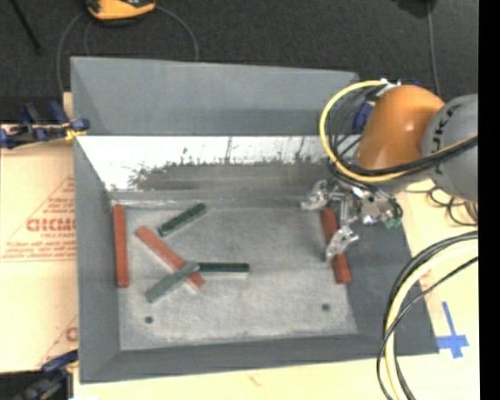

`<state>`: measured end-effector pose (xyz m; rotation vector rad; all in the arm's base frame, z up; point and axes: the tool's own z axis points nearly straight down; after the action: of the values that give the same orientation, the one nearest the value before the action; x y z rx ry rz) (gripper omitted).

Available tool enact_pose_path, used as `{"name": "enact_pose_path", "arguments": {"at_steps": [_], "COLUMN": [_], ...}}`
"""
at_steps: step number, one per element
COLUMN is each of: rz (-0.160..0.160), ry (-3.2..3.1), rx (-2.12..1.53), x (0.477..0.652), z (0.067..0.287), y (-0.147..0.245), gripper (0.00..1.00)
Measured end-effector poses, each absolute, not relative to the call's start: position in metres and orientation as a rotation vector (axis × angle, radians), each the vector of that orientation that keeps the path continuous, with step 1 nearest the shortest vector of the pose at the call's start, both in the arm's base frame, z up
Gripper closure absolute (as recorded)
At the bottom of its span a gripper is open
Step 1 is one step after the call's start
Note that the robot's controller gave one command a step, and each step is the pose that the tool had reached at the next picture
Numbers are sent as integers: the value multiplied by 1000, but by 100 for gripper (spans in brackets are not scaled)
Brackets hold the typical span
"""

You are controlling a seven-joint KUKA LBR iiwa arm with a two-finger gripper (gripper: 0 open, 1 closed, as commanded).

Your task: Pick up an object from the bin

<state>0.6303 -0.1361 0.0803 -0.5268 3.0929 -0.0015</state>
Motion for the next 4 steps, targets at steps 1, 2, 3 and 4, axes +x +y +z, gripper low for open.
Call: {"name": "enact_pose_path", "arguments": {"at_steps": [1, 2, 3, 4], "rz": [-4, 4, 0, -1], "ry": [3063, 3080, 3127, 3072], "rx": [-692, -589, -253, -647], "x": [622, 600, 581, 565], "z": [102, 107, 99, 102], "y": [-88, -64, -46, -14], "gripper": [0, 0, 0, 0]}}
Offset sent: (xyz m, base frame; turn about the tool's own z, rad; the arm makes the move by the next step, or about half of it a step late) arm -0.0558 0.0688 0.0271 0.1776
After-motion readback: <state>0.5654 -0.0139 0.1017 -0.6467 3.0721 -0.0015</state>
